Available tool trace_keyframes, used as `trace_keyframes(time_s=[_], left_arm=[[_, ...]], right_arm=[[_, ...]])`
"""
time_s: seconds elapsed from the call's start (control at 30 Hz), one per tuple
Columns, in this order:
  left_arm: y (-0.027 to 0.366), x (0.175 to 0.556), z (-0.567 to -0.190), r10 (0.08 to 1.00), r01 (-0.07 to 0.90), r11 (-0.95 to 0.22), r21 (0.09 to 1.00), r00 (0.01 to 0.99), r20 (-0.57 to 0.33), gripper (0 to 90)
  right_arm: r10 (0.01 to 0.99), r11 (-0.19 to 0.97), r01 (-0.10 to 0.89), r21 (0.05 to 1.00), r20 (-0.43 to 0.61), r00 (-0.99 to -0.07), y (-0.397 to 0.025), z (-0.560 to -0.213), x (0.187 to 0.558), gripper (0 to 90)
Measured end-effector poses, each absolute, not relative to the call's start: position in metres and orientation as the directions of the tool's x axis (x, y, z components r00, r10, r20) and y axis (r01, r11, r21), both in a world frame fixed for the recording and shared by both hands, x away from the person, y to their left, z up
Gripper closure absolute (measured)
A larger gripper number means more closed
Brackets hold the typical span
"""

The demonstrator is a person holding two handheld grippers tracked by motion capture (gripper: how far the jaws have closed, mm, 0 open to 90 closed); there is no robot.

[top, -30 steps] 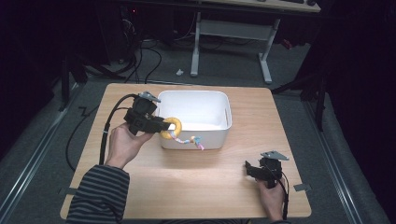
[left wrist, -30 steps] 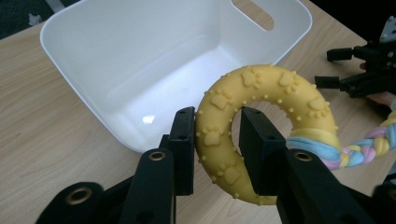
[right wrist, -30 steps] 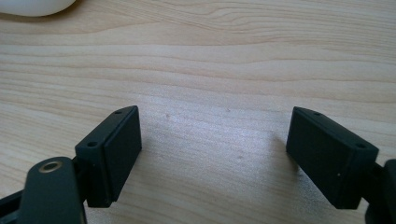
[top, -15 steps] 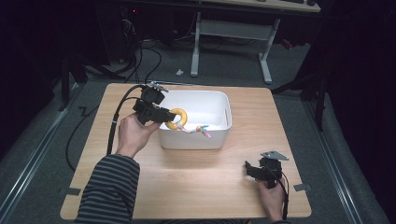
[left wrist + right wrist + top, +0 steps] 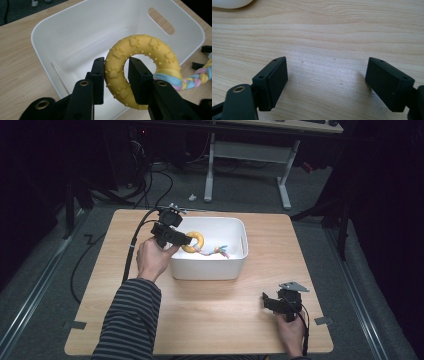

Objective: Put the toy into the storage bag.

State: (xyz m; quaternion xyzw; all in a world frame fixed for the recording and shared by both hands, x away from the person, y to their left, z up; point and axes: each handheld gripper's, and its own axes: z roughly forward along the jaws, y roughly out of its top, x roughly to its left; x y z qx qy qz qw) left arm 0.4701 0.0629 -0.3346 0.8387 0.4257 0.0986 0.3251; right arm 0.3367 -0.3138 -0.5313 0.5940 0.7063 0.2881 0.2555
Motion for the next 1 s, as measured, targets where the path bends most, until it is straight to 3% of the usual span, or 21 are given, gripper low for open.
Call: trace_keyframes(time_s=[0.37, 1.0], left_arm=[[0.059, 0.485, -0.344, 0.814, 0.698, -0.384, 0.604, 0.565, -0.137, 67.1], [0.047, 0.496, -0.358, 0.849, 0.724, -0.399, 0.563, 0.524, -0.072, 66.9]], right_arm=[[0.986, 0.128, 0.692, 0.71, -0.018, -0.164, -0.314, -0.531, 0.337, 18.1], [0.986, 0.128, 0.692, 0.71, -0.019, -0.164, -0.314, -0.531, 0.337, 18.1]])
